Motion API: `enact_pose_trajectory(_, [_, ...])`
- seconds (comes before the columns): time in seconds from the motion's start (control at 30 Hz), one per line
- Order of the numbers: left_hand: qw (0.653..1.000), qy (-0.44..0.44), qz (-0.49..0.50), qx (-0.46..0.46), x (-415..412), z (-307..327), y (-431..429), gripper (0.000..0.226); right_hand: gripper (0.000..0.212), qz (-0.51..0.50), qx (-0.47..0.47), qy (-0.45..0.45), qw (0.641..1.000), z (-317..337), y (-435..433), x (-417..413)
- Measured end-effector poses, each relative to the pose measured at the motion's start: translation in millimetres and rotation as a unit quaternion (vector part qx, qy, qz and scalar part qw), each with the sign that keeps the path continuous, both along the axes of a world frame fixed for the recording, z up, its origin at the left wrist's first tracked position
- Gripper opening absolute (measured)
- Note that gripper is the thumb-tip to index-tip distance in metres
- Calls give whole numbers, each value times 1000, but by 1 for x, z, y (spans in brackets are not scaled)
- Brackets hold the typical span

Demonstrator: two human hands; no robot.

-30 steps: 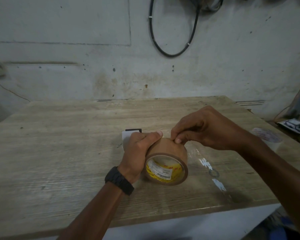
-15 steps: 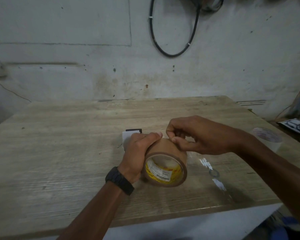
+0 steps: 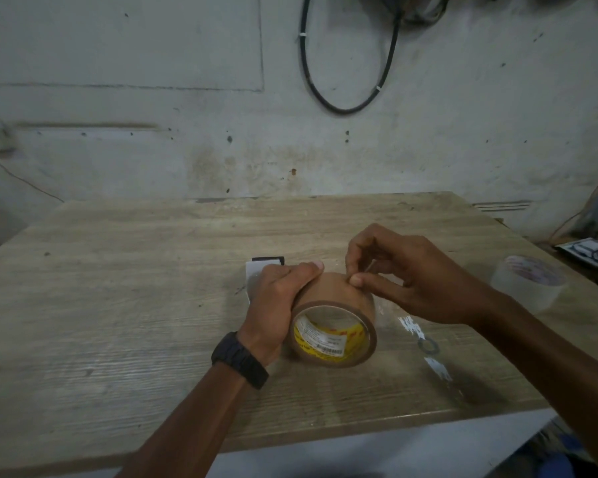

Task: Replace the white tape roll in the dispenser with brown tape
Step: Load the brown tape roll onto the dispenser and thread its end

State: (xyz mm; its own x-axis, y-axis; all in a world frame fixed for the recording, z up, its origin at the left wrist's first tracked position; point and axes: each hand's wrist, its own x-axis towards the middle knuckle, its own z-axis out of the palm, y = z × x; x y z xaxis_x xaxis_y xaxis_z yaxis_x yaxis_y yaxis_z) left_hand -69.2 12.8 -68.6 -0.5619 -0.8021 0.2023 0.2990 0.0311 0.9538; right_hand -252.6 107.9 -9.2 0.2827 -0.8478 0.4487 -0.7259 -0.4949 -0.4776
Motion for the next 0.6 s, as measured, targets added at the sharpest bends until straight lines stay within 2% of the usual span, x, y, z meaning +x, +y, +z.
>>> enact_pose_trajectory(0.1, [1000,-7,-7,-4,0,0,1,33,23,5,-22,18,1000,3,-2,-1])
enact_pose_trajectory(0.27, [1000,-15,-3,-18,0,1,2,38,11,-5,-73,27,997,5,-5,-1])
enact_pose_trajectory(0.47, [1000,-13,15,-1,-2,-2,1,37,7,-13,-107,130,986,5,-2,3])
enact_pose_trajectory(0.6, [999,-5,29,14,-5,-2,0,35,9,-29,-110,148,982,1,2,0])
